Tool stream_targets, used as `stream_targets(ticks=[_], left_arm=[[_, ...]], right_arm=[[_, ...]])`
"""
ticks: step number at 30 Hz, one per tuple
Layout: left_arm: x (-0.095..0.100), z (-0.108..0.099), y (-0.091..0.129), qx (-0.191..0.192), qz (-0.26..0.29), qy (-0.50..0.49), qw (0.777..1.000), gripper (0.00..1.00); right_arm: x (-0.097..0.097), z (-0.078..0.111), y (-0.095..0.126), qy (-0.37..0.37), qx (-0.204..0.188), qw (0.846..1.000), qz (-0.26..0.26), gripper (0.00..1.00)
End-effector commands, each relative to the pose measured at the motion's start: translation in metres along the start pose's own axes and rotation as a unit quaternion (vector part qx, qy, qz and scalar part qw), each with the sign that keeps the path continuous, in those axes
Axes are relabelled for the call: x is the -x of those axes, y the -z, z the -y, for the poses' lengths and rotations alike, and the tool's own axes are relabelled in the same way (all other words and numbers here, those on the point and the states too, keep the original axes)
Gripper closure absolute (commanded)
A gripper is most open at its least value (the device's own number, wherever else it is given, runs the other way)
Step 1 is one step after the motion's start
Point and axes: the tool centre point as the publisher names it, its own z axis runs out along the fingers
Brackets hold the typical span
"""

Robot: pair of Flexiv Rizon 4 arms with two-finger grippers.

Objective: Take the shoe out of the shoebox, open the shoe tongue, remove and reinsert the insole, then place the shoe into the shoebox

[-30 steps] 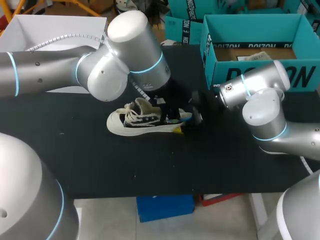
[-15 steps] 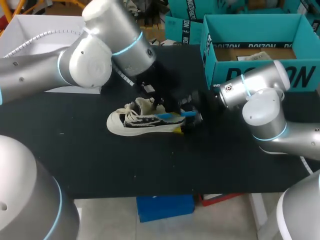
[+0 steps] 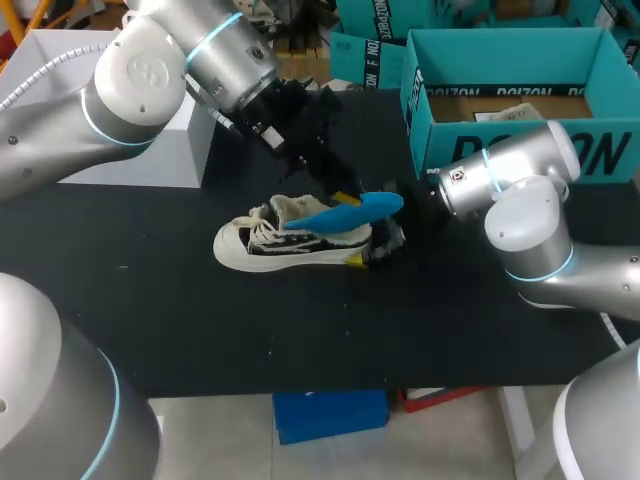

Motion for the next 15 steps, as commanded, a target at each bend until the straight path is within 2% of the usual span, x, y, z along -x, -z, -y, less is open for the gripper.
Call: stream_targets(ticks=[1, 6, 11, 15], left_arm=[[-0.002, 0.008, 0.003, -0.042, -0.020, -0.016, 0.999, 1.00], [-0.015, 0.027, 0.006, -0.100, -0.059, -0.039, 0.992, 1.00], [-0.024, 0.036, 0.007, -0.159, -0.091, -0.057, 0.982, 1.00], [-0.032, 0.045, 0.008, -0.179, -0.097, -0.065, 0.977, 1.00]], right_arm=[[0.000, 0.003, -0.003, -0.001, -0.001, 1.000, 0.000, 1.00], [0.000, 0.003, -0.003, -0.001, -0.001, 1.000, 0.000, 1.00], [0.000, 0.003, -0.003, -0.001, -0.001, 1.000, 0.000, 1.00], [0.000, 0.003, -0.003, -0.001, -0.001, 1.000, 0.000, 1.00]])
